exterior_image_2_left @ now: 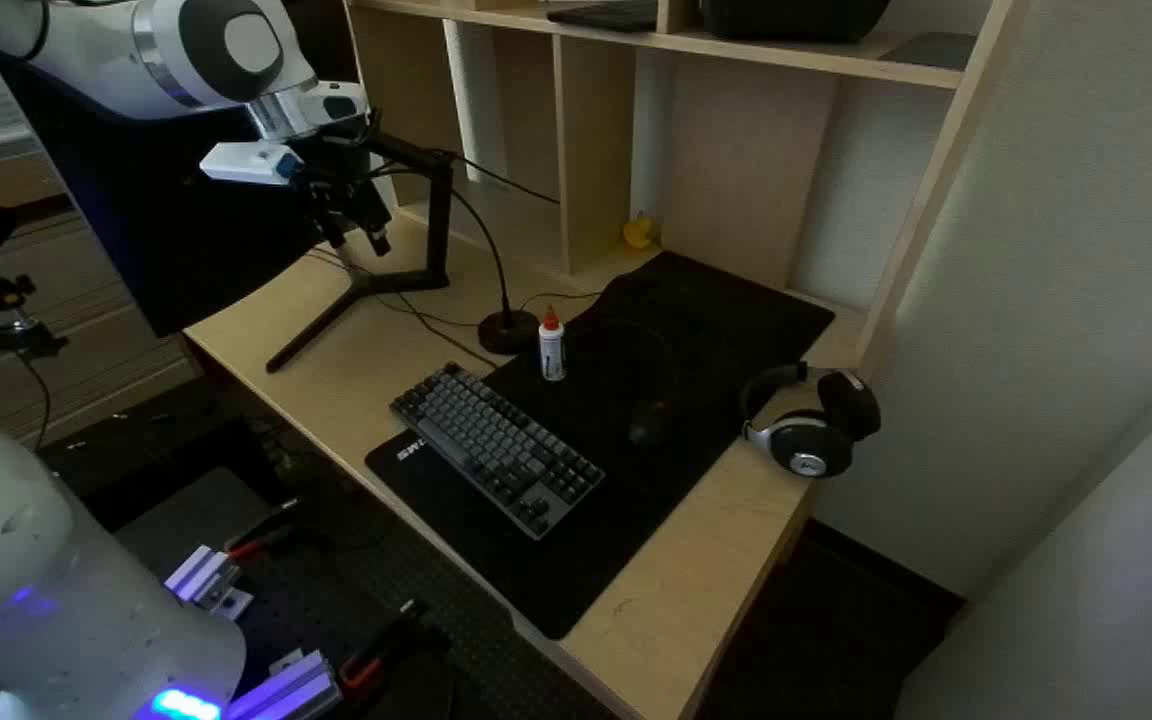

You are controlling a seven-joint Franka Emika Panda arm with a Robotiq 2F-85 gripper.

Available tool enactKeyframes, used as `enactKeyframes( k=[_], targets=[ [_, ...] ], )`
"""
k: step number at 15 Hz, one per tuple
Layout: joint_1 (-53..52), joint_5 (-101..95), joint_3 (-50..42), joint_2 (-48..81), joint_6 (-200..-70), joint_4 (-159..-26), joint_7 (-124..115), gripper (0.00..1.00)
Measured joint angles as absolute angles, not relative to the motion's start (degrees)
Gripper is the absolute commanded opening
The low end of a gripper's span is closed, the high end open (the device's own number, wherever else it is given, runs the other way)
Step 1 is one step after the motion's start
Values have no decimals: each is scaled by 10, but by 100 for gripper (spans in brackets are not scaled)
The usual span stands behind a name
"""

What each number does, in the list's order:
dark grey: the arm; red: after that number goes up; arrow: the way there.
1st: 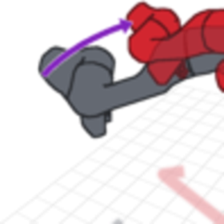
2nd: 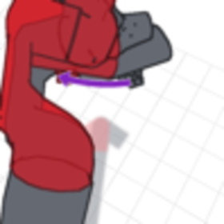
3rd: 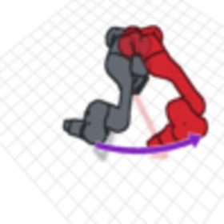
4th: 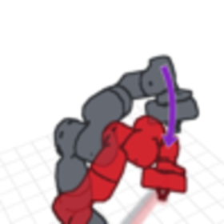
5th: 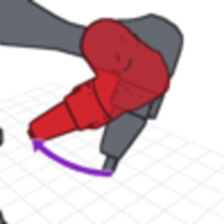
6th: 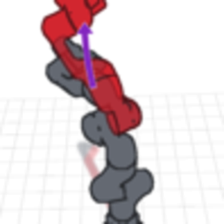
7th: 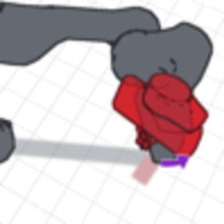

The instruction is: Push the space key on the keyboard

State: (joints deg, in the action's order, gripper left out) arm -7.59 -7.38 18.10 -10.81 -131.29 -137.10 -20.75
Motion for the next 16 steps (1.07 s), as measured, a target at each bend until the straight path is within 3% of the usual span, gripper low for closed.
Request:
enactKeyframes(
  k=[11, 16],
  targets=[
    [-75, -83, 175, -105, -1313, -1371, -242, 100],
    [-46, -78, 115, -106, -1311, -1426, -323, 100]
  ],
)
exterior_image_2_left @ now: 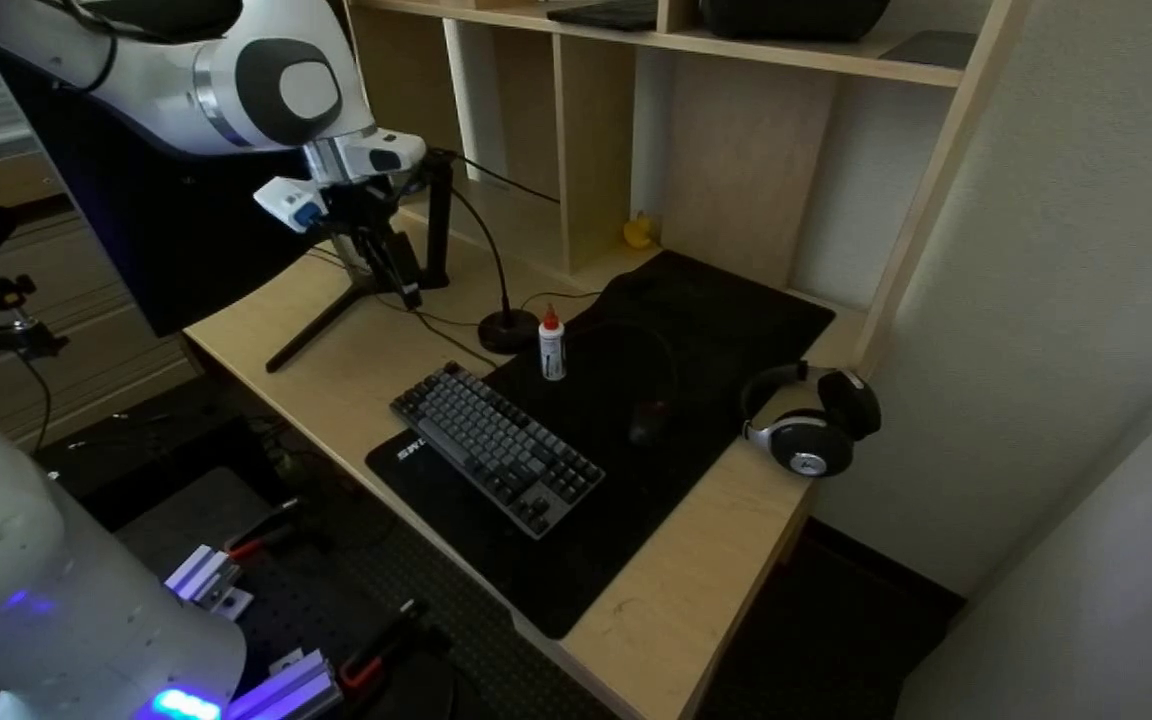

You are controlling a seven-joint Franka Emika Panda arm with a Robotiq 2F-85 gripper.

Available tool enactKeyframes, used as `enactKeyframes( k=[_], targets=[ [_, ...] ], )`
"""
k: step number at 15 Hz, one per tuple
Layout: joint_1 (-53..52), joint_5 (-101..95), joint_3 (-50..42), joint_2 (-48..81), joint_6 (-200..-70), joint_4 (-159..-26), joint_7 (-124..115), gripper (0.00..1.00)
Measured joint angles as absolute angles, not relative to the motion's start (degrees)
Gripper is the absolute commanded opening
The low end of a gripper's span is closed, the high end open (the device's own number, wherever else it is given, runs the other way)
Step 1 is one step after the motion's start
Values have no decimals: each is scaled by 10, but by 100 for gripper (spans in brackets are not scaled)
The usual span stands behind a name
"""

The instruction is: Push the space key on the keyboard

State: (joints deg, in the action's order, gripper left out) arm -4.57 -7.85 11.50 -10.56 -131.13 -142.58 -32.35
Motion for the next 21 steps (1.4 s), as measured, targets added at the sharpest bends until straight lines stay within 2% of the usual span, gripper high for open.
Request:
enactKeyframes(
  k=[5, 9, 21],
  targets=[
    [-42, 16, 81, -152, -1255, -1506, -313, 100],
    [-43, 20, 82, -168, -1254, -1515, -313, 100],
    [41, -36, 48, -136, -1330, -1604, -418, 100]
  ],
)
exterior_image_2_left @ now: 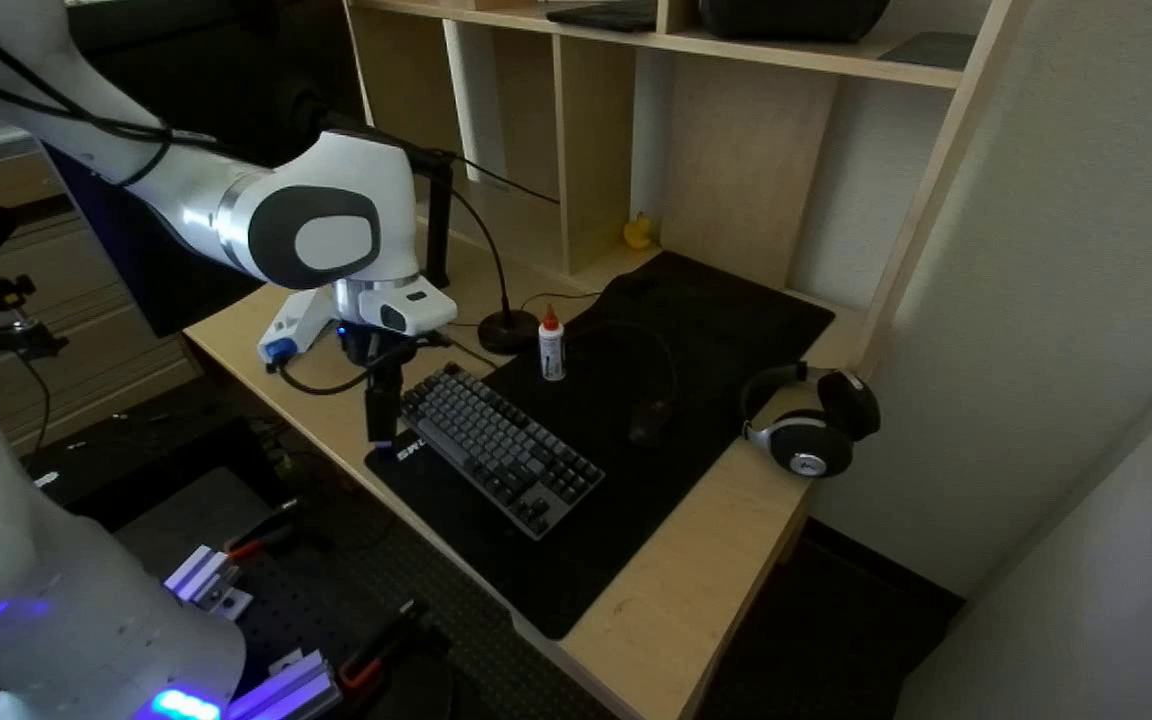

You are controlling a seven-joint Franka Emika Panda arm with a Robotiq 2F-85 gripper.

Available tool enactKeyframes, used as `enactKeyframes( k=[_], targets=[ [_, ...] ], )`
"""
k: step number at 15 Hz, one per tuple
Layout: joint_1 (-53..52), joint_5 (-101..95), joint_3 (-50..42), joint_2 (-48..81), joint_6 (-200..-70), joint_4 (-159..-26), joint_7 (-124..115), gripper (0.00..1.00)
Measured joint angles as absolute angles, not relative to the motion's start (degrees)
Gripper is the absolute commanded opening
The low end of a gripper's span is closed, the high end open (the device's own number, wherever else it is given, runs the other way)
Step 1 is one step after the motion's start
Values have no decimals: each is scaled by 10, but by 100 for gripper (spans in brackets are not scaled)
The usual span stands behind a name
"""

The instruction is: Push the space key on the keyboard

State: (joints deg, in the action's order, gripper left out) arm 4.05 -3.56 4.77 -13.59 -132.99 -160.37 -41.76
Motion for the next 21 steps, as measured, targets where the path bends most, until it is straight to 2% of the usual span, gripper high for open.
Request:
enactKeyframes(
  k=[4, 12, 21],
  targets=[
    [40, -35, 47, -123, -1335, -1596, -419, 100],
    [40, -4, 15, 17, -1467, -1570, -399, 100],
    [30, 21, 9, 24, -1473, -1564, -398, 100]
  ],
)
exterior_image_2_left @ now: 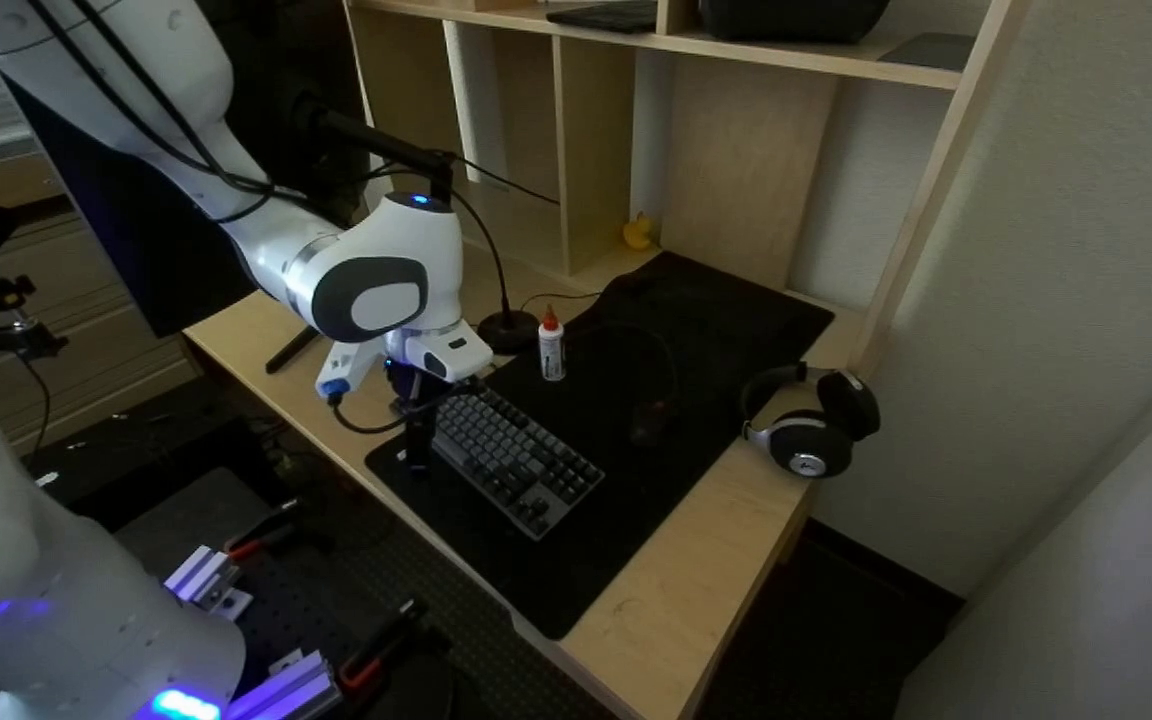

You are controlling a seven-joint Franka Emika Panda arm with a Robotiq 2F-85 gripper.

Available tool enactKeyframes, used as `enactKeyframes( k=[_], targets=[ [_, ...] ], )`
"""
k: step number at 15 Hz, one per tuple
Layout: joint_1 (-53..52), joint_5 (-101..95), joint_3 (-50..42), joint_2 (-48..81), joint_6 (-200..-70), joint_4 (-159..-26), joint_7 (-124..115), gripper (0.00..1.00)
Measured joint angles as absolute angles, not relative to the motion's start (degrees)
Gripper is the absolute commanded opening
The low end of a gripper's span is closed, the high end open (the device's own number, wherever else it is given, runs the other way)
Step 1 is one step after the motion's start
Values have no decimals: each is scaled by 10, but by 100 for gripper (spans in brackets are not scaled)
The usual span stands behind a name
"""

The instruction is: Push the space key on the keyboard

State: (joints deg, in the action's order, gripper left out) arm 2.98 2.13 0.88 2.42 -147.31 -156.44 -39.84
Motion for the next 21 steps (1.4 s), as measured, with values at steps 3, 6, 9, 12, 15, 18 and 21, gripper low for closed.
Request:
enactKeyframes(
  k=[3, 6, 9, 12, 15, 18, 21],
  targets=[
    [26, 35, 8, 24, -1484, -1564, -398, 100],
    [25, 40, 8, 24, -1488, -1564, -398, 100],
    [25, 40, 8, 24, -1484, -1564, -400, 100],
    [24, 52, 8, 24, -1484, -1564, -403, 100],
    [20, 65, 8, 24, -1484, -1564, -403, 100],
    [19, 67, 8, 24, -1484, -1564, -404, 100],
    [18, 67, 8, 24, -1484, -1564, -404, 100]
  ],
)
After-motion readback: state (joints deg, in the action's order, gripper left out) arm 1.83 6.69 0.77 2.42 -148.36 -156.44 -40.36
